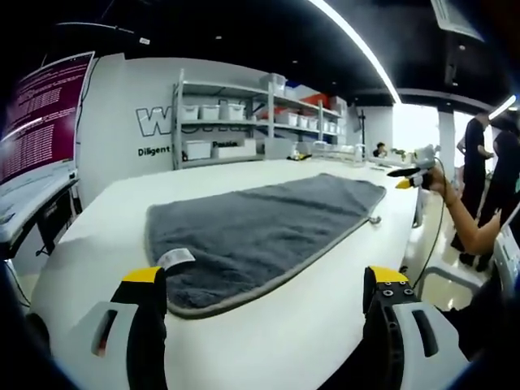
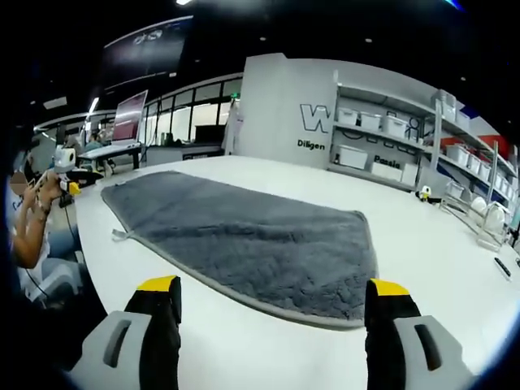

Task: Open the folded towel by lifting each exposed corner and separating the folded layers until the towel lies flat within the target outline without major curled edges

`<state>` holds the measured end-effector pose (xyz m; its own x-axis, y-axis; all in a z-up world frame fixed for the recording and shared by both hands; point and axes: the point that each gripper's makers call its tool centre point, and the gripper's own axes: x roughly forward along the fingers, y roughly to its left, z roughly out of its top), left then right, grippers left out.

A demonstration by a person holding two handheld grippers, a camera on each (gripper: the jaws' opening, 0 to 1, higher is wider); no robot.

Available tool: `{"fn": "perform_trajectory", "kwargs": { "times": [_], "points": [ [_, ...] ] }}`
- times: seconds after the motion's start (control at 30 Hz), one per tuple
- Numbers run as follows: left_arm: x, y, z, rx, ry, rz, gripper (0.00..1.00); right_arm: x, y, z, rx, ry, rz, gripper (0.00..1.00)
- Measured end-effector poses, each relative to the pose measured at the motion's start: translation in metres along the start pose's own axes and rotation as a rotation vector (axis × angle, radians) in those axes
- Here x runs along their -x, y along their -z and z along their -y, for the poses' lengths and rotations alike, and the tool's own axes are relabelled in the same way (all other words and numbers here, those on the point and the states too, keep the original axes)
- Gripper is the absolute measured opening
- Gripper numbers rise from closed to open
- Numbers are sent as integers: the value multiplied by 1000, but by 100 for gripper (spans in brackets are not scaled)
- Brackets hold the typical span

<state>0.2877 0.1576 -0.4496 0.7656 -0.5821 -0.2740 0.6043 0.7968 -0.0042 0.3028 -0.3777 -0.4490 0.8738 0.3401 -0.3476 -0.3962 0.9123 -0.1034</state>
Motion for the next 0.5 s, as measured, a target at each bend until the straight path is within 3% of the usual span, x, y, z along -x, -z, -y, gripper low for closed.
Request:
{"fn": "perform_trajectory", "kwargs": {
  "times": [0.5],
  "points": [
    [-3, 6, 8, 9, 13, -8, 99, 3, 11, -7, -9, -16, -15, 94]
  ]
}}
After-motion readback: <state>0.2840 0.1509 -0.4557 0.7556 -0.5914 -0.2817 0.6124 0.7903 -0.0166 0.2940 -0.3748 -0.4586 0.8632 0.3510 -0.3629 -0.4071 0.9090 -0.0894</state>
